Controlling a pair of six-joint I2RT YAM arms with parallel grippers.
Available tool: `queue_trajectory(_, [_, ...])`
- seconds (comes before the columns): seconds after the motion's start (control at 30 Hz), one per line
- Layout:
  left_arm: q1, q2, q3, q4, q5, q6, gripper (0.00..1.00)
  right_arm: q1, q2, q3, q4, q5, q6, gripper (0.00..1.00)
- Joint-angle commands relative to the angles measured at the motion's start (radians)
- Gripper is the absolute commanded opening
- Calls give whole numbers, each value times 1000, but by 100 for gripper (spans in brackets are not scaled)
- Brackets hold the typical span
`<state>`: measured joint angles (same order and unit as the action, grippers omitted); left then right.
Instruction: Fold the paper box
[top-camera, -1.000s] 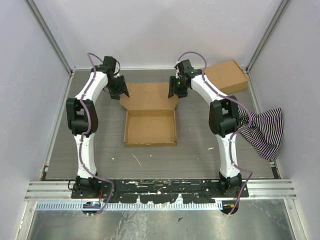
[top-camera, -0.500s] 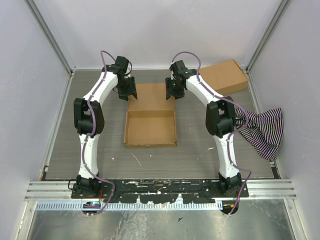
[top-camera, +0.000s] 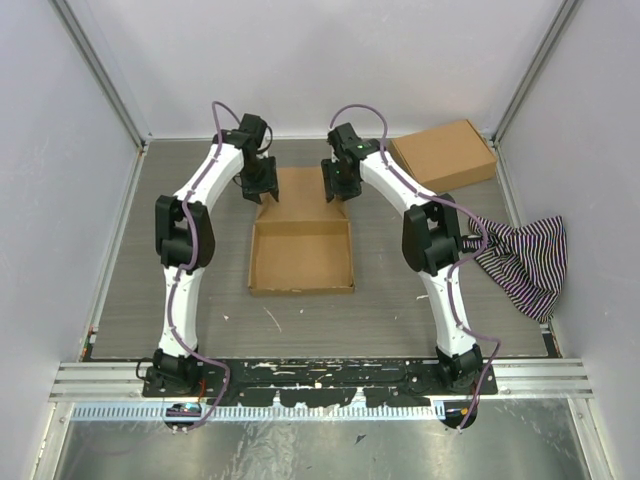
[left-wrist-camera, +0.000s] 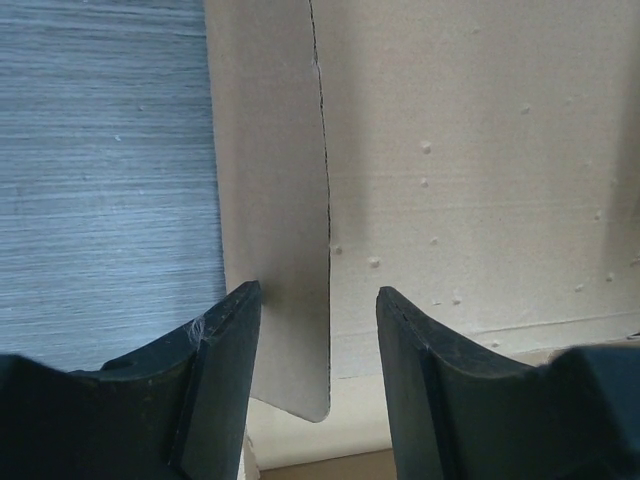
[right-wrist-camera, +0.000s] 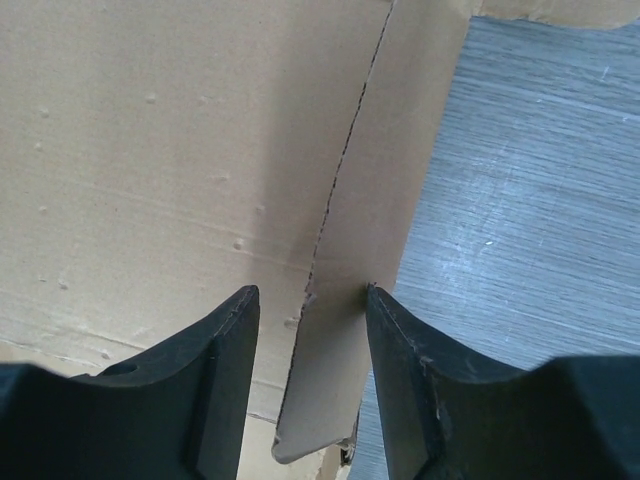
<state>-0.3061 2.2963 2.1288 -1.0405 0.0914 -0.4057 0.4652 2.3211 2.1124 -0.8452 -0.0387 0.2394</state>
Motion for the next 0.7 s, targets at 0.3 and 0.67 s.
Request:
queue_trajectory(0.3, [10,25,84,-85,-164,36,52,-27,-51,3,-12,98,-2,52])
queue_trajectory(0.67, [14,-44,3,46,-124,44,0,-83,-126,-57,65,-30,-15,55])
